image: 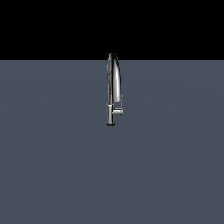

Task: Turn on the faucet by rotating a designated handle.

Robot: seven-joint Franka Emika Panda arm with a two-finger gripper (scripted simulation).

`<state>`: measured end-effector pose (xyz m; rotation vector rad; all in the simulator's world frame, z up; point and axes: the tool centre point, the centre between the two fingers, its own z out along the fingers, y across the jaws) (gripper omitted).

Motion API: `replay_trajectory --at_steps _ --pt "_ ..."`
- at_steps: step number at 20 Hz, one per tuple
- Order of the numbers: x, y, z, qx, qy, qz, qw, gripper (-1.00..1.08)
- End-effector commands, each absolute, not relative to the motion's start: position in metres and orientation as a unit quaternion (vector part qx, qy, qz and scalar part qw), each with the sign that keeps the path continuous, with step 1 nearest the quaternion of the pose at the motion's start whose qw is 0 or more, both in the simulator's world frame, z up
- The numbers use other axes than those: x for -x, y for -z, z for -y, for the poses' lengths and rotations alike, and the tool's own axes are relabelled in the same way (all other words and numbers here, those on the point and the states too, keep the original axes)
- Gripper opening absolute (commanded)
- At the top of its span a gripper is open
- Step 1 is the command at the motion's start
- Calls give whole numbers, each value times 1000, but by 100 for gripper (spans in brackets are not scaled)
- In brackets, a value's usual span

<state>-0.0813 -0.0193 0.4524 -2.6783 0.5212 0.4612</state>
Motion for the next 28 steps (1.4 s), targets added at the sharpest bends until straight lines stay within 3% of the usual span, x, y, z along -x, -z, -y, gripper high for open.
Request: replay_trajectory --at_steps 1,28 --pt "68 -444 22 942 -182 -199 201 -100" --pt "-53 -307 48 782 -375 -350 355 -100"
